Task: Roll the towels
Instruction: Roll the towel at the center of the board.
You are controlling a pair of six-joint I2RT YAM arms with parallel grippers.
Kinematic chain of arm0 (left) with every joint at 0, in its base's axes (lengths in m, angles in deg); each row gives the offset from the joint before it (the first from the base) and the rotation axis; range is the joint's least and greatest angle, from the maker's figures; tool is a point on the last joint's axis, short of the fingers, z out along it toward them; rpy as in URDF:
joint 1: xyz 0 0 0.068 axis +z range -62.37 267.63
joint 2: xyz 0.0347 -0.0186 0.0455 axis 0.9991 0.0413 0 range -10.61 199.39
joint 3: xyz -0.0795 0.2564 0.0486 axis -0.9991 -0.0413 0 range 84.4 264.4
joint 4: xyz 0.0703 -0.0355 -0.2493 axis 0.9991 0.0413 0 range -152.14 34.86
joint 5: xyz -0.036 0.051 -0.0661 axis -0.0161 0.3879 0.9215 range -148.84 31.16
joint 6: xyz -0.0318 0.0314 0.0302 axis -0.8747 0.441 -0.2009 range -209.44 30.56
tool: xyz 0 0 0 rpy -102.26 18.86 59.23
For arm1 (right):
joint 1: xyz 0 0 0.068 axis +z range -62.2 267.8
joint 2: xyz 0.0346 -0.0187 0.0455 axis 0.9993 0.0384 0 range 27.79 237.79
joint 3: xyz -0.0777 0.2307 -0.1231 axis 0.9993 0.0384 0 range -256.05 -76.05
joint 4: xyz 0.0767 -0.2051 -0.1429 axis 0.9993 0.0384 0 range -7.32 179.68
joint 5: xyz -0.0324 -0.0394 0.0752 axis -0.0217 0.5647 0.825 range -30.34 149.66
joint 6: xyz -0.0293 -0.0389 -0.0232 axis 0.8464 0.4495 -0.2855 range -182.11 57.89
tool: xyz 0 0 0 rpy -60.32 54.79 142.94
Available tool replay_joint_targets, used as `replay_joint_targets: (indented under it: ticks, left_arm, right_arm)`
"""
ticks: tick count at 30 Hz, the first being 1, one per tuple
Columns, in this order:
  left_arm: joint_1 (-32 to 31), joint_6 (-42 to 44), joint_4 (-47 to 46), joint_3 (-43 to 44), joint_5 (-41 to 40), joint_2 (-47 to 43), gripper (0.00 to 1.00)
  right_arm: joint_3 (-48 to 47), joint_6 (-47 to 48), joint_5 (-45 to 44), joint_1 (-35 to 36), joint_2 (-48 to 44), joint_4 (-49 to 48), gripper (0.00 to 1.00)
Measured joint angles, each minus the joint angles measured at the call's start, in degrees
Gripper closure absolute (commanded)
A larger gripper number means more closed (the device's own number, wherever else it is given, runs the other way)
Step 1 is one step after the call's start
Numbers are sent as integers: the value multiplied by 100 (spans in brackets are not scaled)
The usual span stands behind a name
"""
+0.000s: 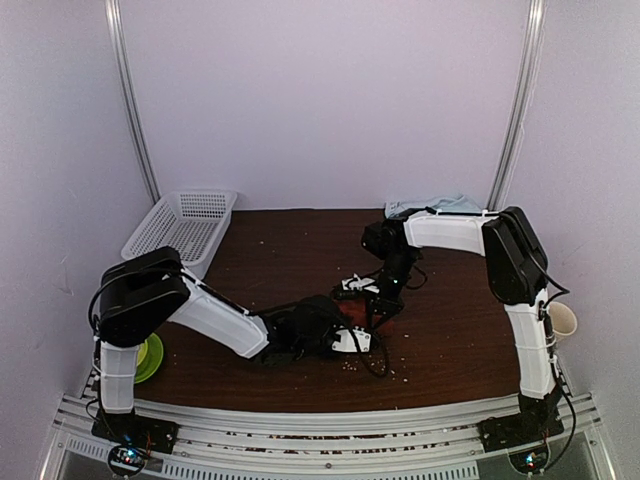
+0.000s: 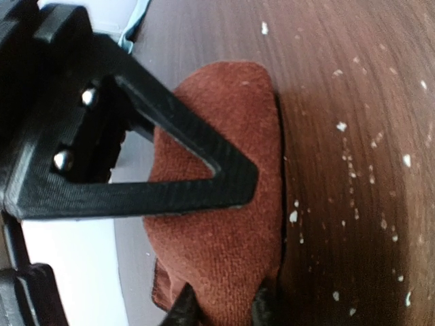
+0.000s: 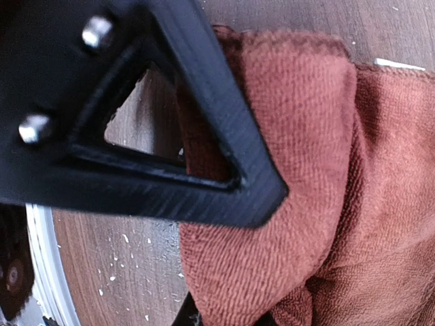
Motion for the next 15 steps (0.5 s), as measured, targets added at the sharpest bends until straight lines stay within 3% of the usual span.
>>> replay_joint_targets:
  ticks: [2,5,11,15]
  left_arm:
    - [2,-31,105,83,-4,35,99]
    - [2,-72,343,249,2,81,100]
    - [85,-308,1209,697,328,94,100]
    - [273,-623,2052,1235,914,166,100]
  right_arm:
    - [-2,0,0,0,0,7,92]
    - [-15,0,-2,0,0,44,85]
    - [-22,55,-9,-13,-31,188,55]
    - [76,15,-92,-107,-251,197,42]
